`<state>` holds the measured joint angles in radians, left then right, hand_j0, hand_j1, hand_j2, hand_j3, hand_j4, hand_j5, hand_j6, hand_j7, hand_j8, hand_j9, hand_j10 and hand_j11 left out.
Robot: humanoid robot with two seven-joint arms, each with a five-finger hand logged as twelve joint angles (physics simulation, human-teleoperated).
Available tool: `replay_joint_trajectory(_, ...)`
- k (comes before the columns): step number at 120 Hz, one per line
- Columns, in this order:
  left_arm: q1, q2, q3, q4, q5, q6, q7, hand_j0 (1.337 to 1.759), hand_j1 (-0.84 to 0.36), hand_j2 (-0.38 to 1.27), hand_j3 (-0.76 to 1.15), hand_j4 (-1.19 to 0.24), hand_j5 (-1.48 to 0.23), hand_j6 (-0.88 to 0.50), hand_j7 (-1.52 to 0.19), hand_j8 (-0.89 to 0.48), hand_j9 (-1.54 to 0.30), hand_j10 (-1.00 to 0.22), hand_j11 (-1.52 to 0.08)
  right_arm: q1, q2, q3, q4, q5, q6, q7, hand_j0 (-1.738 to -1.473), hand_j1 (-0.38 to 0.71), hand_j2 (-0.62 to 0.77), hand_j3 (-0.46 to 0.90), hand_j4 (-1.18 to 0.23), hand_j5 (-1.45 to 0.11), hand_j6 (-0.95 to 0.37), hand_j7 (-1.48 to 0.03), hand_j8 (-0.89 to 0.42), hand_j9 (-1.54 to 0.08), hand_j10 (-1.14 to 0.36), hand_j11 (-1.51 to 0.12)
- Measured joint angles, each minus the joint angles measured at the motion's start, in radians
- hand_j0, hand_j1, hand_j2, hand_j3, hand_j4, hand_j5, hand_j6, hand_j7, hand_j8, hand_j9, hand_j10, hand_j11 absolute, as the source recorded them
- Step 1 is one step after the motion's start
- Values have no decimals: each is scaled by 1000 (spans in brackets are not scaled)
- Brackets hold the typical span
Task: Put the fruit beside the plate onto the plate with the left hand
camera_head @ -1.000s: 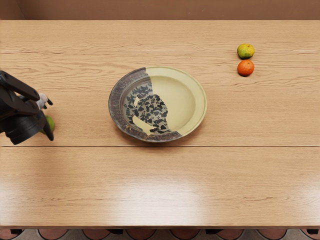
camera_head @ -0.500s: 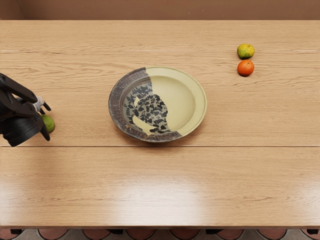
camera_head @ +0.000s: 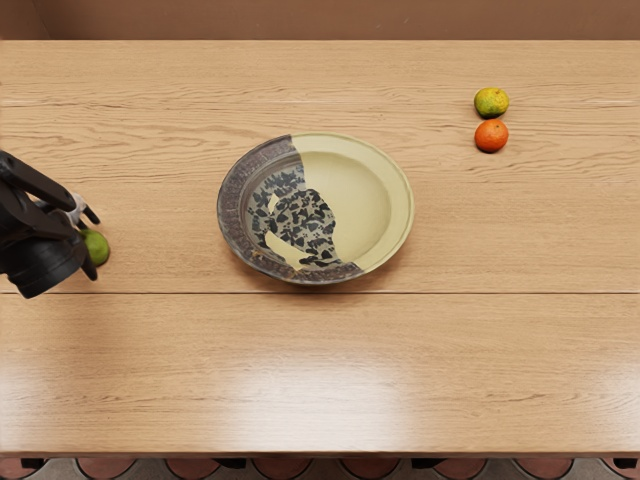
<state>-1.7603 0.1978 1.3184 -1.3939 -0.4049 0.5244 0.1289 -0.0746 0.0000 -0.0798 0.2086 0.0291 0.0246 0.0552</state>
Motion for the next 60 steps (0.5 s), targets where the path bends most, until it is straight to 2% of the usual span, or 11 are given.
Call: replay_joint_trajectory(60,7,-1,-2,0,-2,5,0,1658,-144,83,0,-411,-535,-411,-535,-411,-535,-411,-535,0,0,0,0,0,0,0,-1658,-322,-5,0,-22,-29,-22,-29,-22,-29,-22,-29)
